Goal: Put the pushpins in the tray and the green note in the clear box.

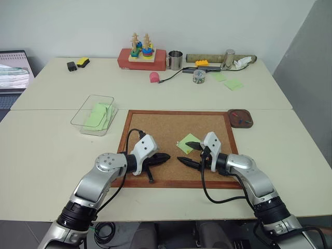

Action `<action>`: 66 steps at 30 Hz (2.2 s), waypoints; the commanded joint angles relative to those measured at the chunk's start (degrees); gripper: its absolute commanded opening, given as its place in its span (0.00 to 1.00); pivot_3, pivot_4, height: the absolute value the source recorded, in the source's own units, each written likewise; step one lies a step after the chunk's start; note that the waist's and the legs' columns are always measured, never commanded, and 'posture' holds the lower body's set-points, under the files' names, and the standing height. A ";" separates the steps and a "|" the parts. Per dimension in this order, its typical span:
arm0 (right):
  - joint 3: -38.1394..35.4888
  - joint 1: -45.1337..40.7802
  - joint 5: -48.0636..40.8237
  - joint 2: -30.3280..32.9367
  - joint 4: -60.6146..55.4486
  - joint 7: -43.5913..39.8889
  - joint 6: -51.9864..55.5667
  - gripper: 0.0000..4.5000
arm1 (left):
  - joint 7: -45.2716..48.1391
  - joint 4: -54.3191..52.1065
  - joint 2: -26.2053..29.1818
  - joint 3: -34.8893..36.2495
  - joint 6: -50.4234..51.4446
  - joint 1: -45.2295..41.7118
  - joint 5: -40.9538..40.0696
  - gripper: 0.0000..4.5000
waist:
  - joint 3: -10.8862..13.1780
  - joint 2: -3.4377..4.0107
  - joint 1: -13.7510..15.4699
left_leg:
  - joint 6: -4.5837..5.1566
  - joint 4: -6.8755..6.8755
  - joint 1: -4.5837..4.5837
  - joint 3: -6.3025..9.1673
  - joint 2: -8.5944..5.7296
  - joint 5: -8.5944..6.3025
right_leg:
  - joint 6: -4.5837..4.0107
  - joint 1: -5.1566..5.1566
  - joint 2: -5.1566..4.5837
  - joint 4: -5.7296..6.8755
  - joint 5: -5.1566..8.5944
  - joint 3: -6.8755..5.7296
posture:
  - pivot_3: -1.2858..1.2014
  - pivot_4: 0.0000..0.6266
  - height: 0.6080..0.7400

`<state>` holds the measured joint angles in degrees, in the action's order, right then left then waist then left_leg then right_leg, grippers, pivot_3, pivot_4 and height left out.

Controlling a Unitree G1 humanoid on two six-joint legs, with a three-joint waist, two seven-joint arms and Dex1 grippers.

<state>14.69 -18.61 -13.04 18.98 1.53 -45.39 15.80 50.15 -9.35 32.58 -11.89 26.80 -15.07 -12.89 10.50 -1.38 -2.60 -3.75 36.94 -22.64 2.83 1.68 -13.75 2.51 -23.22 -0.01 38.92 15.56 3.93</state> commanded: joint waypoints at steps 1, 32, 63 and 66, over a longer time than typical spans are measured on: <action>-0.82 -0.03 -0.26 -0.26 -0.67 -0.42 -0.89 0.53 | -0.06 -0.27 1.35 -0.19 1.49 1.50 0.73 0.00 | 0.00 0.00 -0.05 | 0.00 0.00 0.00 0.00 0.00 0.00 | 0.00 0.00 0.00 0.00 0.00 0.00 | 0.52 0.24 1.00; -14.98 -12.07 -6.58 3.85 0.11 6.47 5.19 0.00 | 1.59 -1.05 2.39 -0.30 2.03 2.60 -0.39 0.00 | 0.01 0.01 -0.43 | 0.00 -0.01 -0.02 0.01 0.00 0.00 | 0.00 -0.01 -0.01 0.01 0.00 -0.01 | 0.52 0.24 1.00; -27.22 -25.83 -0.89 8.51 40.22 18.98 -6.06 0.75 | 0.84 -2.15 2.97 0.38 1.49 3.79 0.05 0.00 | 0.01 0.02 -0.79 | 0.01 -0.07 0.02 -0.17 -0.03 0.00 | -0.30 -0.02 -0.04 0.00 -0.16 0.14 | 0.52 0.24 1.00; -27.61 -25.93 -0.97 8.79 39.98 18.65 -5.83 0.88 | 0.86 -1.97 2.82 0.22 1.53 3.58 0.04 0.00 | 0.01 0.02 -0.78 | 0.01 -0.06 0.02 -0.16 -0.03 0.00 | -0.30 -0.02 -0.04 0.00 -0.16 0.14 | 0.52 0.24 1.00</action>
<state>-11.46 -43.08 -12.87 26.69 44.14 -26.16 10.44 50.76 -12.68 34.89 -10.40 27.35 -11.87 -13.80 10.51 -1.36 -3.38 -3.74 36.87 -22.61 2.67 1.65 -13.76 2.20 -23.23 -0.05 38.93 15.39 4.07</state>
